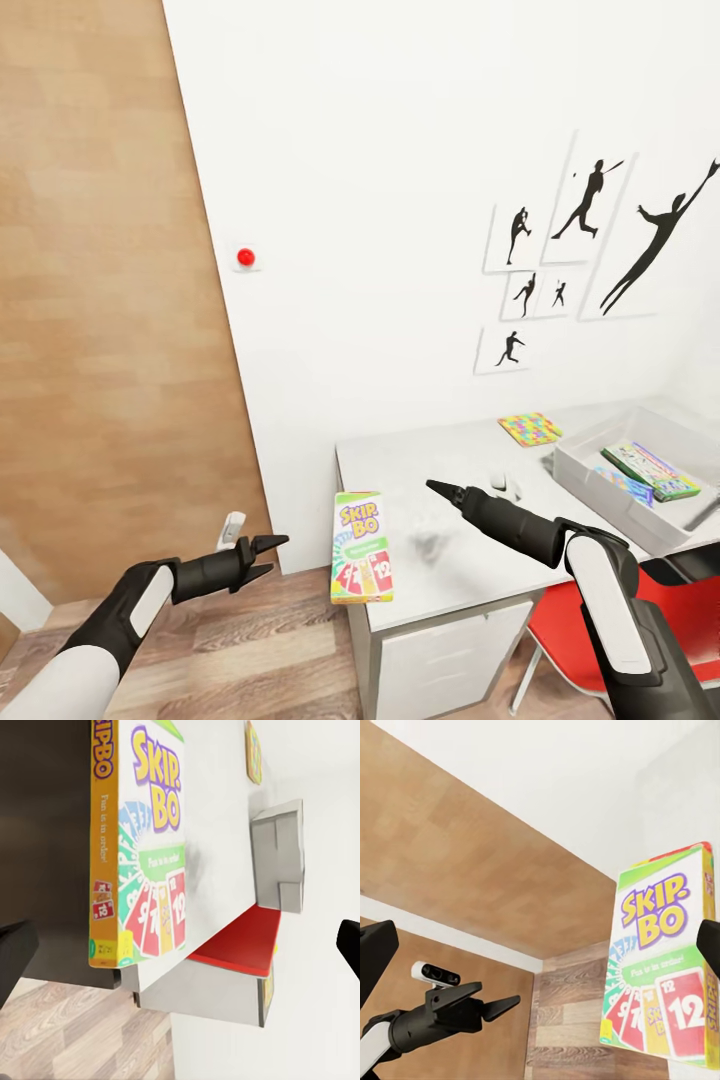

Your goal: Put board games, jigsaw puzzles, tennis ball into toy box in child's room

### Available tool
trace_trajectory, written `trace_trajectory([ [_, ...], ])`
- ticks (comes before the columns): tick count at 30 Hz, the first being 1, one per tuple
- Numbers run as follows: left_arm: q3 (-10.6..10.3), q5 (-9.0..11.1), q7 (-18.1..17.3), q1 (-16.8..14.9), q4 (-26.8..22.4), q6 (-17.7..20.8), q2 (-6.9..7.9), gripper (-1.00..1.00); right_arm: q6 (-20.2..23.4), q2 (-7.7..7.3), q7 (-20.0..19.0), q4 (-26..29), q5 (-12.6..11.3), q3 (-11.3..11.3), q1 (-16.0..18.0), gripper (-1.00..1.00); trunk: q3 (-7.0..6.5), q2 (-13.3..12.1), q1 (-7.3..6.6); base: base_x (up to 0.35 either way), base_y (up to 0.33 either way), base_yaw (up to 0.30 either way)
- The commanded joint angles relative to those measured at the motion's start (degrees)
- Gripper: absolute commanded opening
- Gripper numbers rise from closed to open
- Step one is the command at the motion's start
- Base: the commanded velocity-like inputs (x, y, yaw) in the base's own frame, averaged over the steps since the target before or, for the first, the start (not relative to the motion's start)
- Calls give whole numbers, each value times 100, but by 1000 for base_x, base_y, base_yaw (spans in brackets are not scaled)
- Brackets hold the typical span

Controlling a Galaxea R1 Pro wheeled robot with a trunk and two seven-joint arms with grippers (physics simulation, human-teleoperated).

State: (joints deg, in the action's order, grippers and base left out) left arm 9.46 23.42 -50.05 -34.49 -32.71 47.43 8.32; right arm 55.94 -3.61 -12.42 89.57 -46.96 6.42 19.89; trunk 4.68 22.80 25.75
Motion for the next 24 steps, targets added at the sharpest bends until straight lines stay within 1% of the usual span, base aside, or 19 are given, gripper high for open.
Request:
trace_trajectory([
  [1,13,1,-14,-5,1,27,0,100,25,1,-59,1,55,9,6,100,13,12,3,0,-15,0],
  [15,33,5,-42,-5,1,21,9,100,28,1,-64,-1,55,5,6,100,13,12,3,0,-2,0],
  [24,32,10,-47,-5,1,27,5,100,38,-4,-116,-1,55,12,6,100,174,373,201,0,0,0],
])
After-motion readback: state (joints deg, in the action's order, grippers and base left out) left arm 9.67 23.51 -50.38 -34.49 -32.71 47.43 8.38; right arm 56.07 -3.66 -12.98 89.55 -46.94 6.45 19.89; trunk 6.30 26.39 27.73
